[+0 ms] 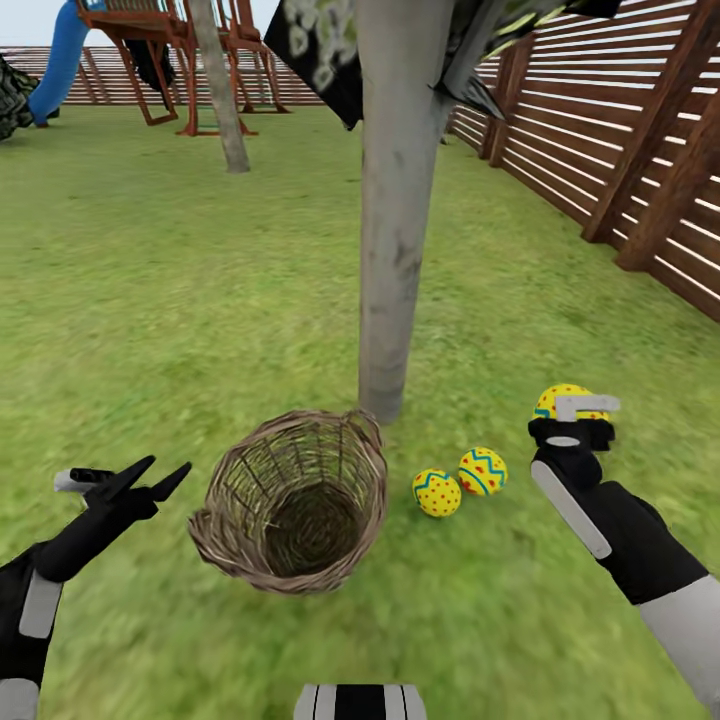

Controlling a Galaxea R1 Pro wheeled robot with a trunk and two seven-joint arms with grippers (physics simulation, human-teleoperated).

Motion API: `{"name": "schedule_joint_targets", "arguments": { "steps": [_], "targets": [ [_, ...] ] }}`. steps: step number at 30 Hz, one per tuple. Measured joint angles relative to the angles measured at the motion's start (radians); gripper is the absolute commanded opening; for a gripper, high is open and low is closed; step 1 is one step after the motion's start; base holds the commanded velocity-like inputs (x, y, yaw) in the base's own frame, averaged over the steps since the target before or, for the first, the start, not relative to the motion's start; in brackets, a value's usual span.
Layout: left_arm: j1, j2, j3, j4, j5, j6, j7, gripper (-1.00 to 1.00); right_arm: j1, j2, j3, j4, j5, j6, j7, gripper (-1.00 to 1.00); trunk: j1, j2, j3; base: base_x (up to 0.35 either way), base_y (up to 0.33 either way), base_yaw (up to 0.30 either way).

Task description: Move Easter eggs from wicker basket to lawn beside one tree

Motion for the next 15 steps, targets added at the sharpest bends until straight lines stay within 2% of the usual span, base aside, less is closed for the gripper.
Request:
{"name": "schedule_joint_targets", "arguments": {
  "steps": [3, 7, 10, 11, 13, 15],
  "targets": [
    [0.0, -0.011, -0.032, -0.023, 0.0, 0.002, 0.0, 1.0, 0.0, 0.006, 0.011, 0.006, 0.001, -0.003, -0.001, -1.0, 0.0, 0.0, 0.0, 0.0, -0.33, 0.288],
    [0.0, -0.012, -0.034, -0.022, 0.0, 0.002, 0.0, 1.0, -0.002, 0.006, 0.012, 0.058, 0.001, -0.029, 0.003, -1.0, 0.0, 0.0, 0.0, 0.0, -0.331, 0.288],
    [0.0, -0.011, -0.033, -0.019, -0.001, 0.002, 0.0, 1.0, -0.005, 0.002, 0.009, 0.153, 0.0, -0.05, 0.016, -1.0, 0.0, 0.0, 0.0, 0.0, -0.331, 0.172],
    [0.0, -0.011, -0.033, -0.019, -0.001, 0.002, 0.0, 1.0, -0.01, 0.002, 0.009, 0.191, 0.0, -0.061, 0.046, -1.0, 0.0, 0.0, 0.0, 0.0, -0.289, 0.031],
    [0.0, -0.011, -0.033, -0.022, -0.001, 0.002, 0.0, 1.0, -0.019, 0.0, 0.008, 0.311, 0.001, -0.125, 0.17, -1.0, 0.0, 0.0, 0.0, 0.0, -0.141, 0.011],
    [0.0, -0.012, -0.033, -0.026, -0.001, 0.0, 0.0, 1.0, -0.064, 0.001, 0.009, 0.478, 0.003, -0.219, 0.282, -1.0, 0.0, 0.0, 0.0, 0.0, -0.024, 0.002]
  ]
}}
